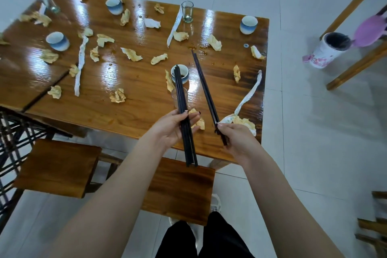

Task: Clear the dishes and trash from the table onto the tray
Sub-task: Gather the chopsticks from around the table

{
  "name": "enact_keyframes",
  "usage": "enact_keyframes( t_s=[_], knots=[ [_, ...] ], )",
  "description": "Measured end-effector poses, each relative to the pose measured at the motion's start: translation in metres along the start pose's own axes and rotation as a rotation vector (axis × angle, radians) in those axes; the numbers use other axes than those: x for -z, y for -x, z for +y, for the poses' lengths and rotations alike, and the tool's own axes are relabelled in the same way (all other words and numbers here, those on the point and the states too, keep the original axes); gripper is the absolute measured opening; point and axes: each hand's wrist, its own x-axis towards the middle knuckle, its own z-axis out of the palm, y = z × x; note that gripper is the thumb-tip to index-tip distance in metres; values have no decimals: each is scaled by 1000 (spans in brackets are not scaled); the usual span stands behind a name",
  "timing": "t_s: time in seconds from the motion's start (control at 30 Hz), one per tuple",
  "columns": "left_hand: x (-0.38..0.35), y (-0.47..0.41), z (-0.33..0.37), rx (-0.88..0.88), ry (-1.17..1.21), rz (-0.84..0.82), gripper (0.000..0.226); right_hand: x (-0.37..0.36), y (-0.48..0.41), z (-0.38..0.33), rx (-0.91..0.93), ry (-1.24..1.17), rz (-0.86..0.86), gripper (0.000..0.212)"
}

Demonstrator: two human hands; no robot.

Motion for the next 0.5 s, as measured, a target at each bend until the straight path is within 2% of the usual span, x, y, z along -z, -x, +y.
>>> enact_keyframes(
  t_s=[0.1, 0.23, 0.5],
  knots=[
    [-10, 4, 2, -20, 23, -24, 28, -3, 18, -5, 6, -60, -109, 14],
    [-22, 7, 3, -83, 12, -7, 53, -11, 36, -6, 46, 42, -181, 16],
    [-25, 15, 2, -128, 0, 5, 22, -21, 49, -5, 117, 281, -131, 14]
  ],
)
